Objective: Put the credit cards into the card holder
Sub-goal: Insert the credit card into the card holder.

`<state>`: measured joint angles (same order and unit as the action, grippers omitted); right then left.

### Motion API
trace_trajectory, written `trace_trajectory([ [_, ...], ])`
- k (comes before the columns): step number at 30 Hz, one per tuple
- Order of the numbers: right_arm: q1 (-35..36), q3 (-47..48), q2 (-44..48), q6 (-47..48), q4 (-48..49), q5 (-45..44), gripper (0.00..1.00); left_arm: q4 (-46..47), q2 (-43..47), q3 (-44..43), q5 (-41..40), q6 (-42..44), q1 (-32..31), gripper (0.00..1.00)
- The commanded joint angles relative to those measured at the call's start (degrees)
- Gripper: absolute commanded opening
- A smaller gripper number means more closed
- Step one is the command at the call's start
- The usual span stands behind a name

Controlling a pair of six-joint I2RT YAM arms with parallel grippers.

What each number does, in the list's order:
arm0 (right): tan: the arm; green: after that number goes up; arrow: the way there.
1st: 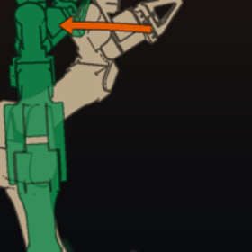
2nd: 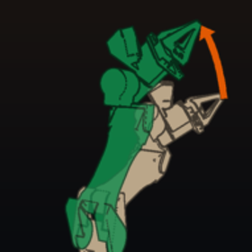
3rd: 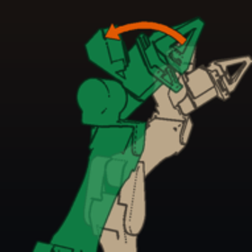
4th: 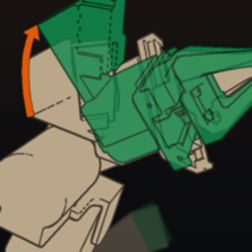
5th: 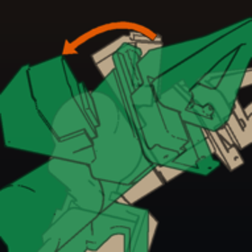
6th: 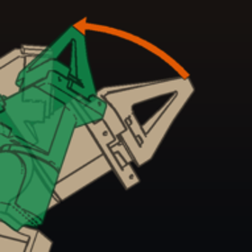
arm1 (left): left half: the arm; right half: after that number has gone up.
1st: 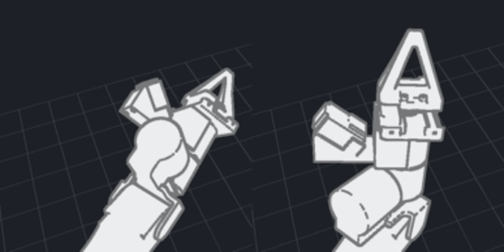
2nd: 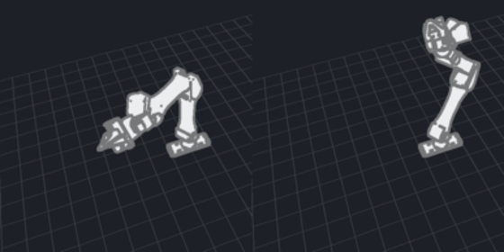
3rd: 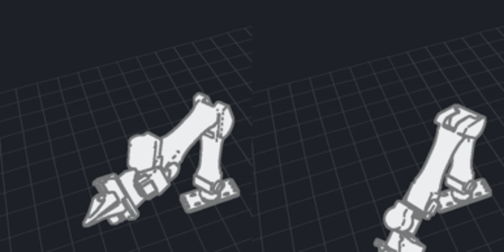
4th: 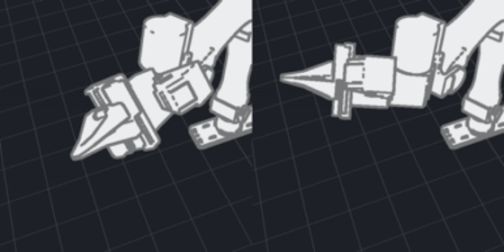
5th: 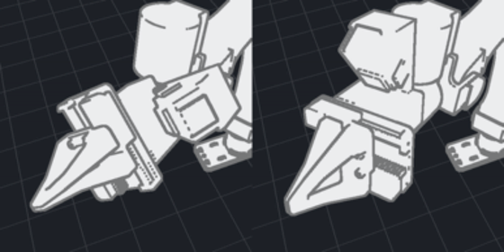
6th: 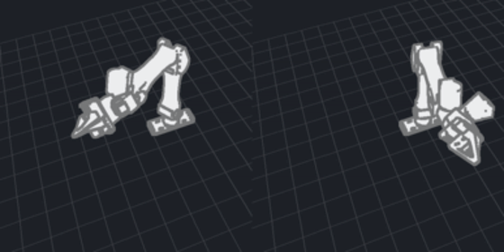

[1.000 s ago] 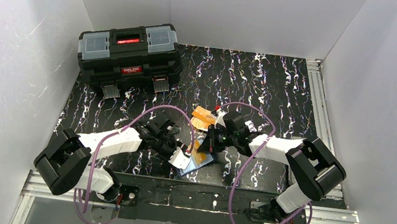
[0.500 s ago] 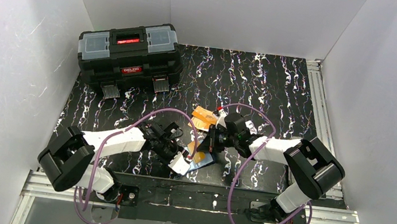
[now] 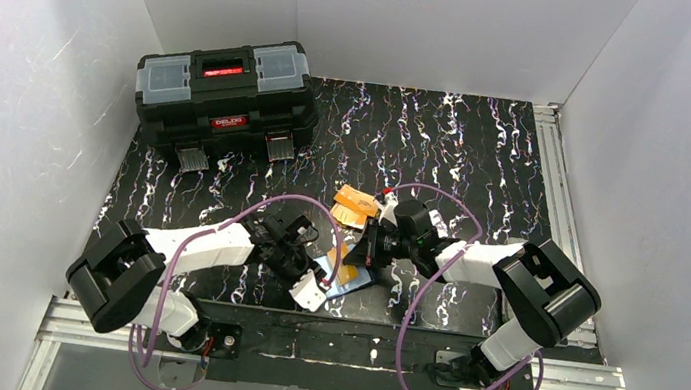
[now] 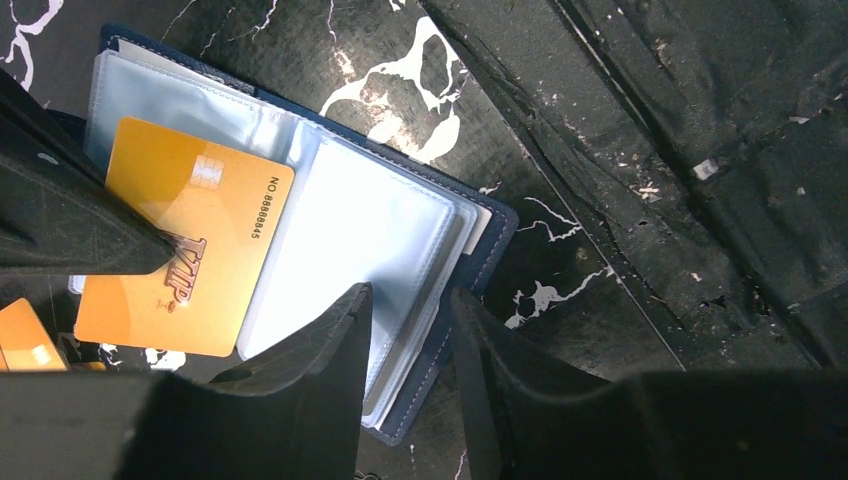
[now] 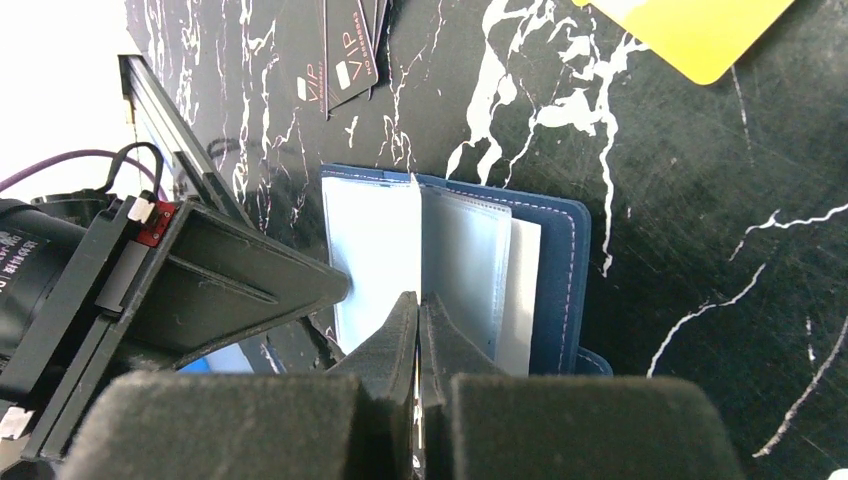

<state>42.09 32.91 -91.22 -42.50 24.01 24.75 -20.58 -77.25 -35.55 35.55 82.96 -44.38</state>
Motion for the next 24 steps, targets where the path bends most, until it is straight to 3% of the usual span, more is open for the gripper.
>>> trace_trajectory([
  [1, -0.5, -1.6, 1.1, -2.3, 3.9, 0.3, 0.01, -0.7, -0.7, 2.5, -2.8, 0.7, -0.3, 0.32],
  [24, -3.2, -7.1, 4.3, -5.3, 11.3, 2.3, 0.01, 0.0, -3.1, 0.1, -4.7, -3.8, -1.2, 0.25],
])
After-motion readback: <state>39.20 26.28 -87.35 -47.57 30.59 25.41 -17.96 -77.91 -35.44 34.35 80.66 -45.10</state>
